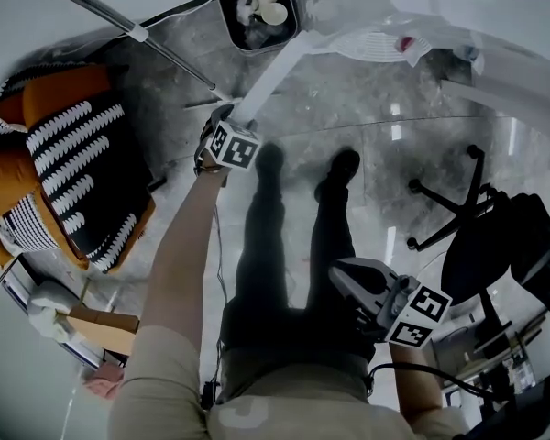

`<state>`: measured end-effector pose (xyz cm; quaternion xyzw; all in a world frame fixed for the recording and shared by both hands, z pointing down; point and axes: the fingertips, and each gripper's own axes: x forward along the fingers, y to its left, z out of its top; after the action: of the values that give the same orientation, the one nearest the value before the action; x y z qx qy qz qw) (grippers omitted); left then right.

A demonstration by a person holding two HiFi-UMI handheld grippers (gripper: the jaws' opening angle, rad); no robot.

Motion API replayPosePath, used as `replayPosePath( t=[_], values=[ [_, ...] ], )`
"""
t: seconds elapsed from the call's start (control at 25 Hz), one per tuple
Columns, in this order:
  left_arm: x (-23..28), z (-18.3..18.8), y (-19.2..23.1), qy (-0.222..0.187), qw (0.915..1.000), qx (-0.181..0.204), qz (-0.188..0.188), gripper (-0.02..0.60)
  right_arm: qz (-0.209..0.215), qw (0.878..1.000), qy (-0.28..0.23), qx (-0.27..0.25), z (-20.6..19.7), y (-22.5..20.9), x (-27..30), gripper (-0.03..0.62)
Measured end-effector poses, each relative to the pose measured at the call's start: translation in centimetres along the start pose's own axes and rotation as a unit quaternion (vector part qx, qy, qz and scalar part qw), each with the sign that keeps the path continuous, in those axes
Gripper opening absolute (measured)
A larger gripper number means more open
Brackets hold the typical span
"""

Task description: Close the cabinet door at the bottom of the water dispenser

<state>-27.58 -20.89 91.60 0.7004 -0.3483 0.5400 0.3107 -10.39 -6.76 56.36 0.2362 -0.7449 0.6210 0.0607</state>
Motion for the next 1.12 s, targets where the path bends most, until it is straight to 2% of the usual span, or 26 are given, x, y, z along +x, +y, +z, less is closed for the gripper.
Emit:
replayPosePath(
  t=[0.12,0.52,0.84,1.12],
  values=[
    [0.2,-0.1,-0.3,-0.008,0.9996,-0.021,-0.018,0.209,0.0,1.0,0.0,0.005,0.0,-0.4,0.1,0.0],
    [0.5,-0.3,-3.0,-0.007,0.9975,-0.044,-0.054,0.207,0.009,1.0,-0.009,0.018,-0.1,-1.2,0.0,0.0],
    [1.1,-0.5,-5.0,0.0,0.9953,-0.071,-0.067,0.209,0.007,0.999,-0.028,0.027,-0.5,-2.4,-1.6,0.0],
    [1.8,0.3,-6.7,-0.004,0.9946,-0.076,-0.071,0.218,0.004,0.998,-0.049,0.033,-0.6,-3.2,-2.6,0.0]
  ],
)
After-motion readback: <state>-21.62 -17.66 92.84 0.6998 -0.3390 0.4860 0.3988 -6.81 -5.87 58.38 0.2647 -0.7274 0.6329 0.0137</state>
